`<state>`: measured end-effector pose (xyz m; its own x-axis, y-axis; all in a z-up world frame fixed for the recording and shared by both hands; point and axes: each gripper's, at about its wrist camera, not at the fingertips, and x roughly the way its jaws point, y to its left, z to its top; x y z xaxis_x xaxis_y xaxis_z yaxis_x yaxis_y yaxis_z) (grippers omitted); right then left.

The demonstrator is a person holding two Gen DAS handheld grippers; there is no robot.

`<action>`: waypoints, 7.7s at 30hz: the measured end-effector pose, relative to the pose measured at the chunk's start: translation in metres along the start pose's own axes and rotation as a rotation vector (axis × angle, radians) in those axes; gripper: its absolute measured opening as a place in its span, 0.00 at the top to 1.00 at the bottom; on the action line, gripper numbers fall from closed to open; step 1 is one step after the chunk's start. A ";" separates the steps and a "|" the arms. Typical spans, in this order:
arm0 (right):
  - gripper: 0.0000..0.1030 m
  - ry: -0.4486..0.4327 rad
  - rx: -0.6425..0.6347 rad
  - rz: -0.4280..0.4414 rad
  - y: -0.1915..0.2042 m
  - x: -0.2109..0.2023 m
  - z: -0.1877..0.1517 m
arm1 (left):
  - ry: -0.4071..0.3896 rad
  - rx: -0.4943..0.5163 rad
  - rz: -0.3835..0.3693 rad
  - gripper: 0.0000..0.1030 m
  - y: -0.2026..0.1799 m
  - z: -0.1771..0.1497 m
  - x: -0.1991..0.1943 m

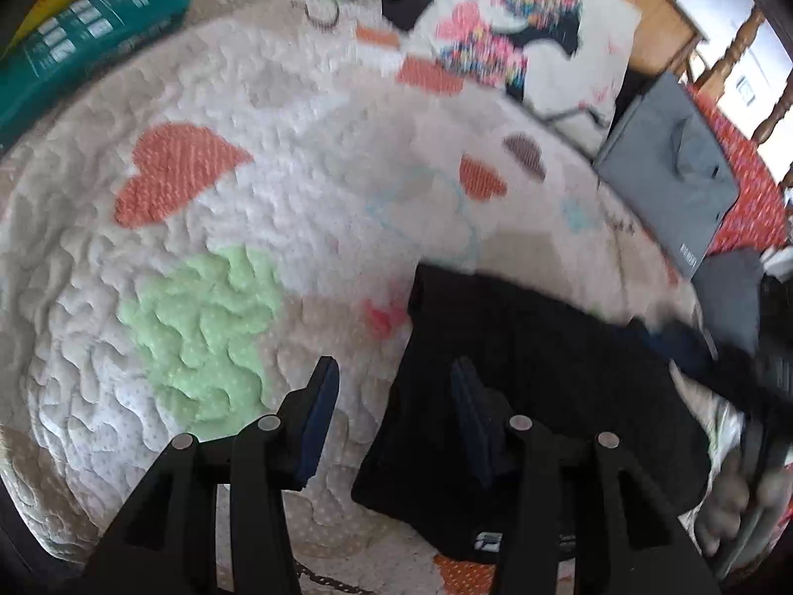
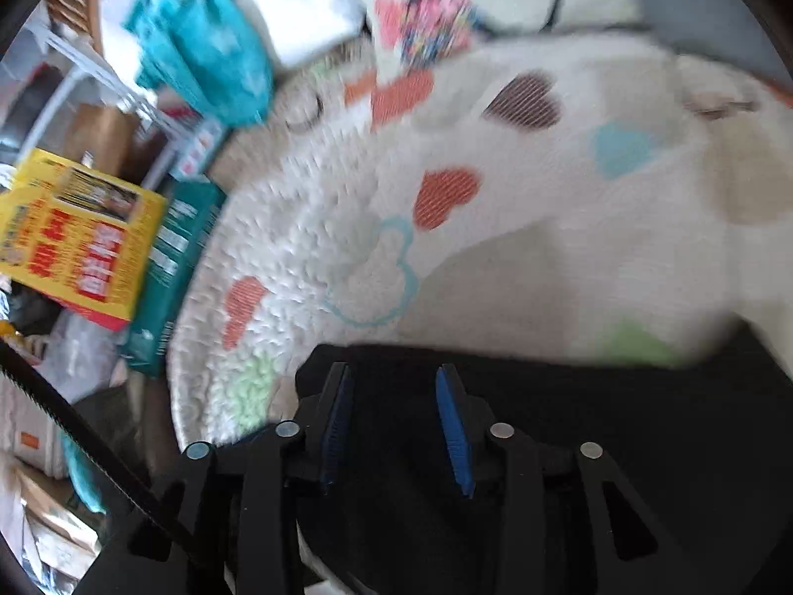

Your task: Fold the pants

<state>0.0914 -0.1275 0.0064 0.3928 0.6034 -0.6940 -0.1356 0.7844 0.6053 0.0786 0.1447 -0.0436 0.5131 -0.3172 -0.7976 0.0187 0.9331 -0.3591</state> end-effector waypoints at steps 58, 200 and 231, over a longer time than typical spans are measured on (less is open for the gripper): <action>0.65 -0.281 0.044 -0.237 -0.117 -0.135 -0.125 | 0.373 0.572 -0.505 0.86 -0.311 -0.047 0.098; 0.32 -0.222 0.480 0.205 -0.222 -0.173 -0.119 | 0.220 0.352 -0.282 0.64 -0.191 -0.090 0.047; 0.23 -0.209 0.419 0.162 -0.232 -0.130 -0.110 | 0.330 0.172 -0.559 0.15 -0.176 -0.042 0.102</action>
<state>-0.0280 -0.3719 -0.0865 0.5769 0.6371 -0.5111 0.1503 0.5322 0.8331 0.0913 -0.0587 -0.0826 0.0978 -0.7703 -0.6301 0.3562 0.6183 -0.7006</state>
